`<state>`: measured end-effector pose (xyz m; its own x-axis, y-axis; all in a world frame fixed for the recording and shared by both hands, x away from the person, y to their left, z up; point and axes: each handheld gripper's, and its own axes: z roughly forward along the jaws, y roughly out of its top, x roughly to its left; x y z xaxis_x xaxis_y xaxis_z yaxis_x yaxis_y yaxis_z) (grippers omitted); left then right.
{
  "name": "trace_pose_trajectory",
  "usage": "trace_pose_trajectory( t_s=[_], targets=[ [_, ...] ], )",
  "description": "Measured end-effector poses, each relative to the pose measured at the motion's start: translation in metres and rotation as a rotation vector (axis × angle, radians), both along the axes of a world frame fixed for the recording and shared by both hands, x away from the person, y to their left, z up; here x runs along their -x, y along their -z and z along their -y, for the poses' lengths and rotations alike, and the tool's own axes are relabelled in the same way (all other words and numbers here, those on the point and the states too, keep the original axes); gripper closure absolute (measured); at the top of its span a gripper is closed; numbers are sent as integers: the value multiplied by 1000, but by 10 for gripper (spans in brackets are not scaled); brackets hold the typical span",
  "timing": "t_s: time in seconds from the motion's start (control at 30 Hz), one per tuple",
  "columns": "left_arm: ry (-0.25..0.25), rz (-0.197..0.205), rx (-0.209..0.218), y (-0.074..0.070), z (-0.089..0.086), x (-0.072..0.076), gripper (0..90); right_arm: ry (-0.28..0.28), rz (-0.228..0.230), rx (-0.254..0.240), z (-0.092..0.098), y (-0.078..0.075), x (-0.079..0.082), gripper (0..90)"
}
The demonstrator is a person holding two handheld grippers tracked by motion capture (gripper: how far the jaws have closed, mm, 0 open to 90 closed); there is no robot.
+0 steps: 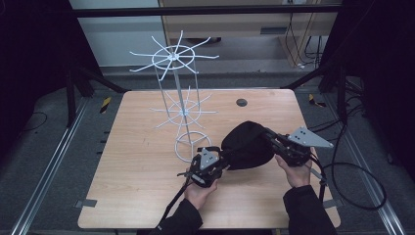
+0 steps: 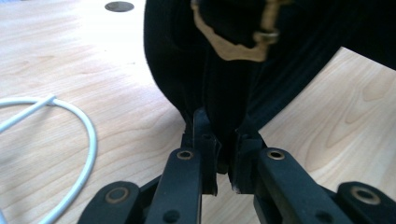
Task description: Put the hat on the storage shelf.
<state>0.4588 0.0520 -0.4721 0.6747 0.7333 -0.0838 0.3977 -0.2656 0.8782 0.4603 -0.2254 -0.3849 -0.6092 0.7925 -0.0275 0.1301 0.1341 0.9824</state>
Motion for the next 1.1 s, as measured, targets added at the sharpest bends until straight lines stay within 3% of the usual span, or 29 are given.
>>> trace_pose_trajectory(
  t_s=[0.37,0.47,0.7,0.83,1.1],
  targets=[
    [2,9,-31,1,-13,0,804,-124,-67,-2,10,25,32,842],
    [3,-6,-22,1,-20,0,797,-164,-93,23,8,31,41,841],
    [5,-25,-29,3,-26,1,803,-222,-105,53,1,34,55,841],
    [8,-44,-4,2,-32,1,741,-250,-127,85,-4,40,58,841],
    [19,-44,-2,6,-39,-1,760,-318,-205,150,-16,54,64,841]
  ],
)
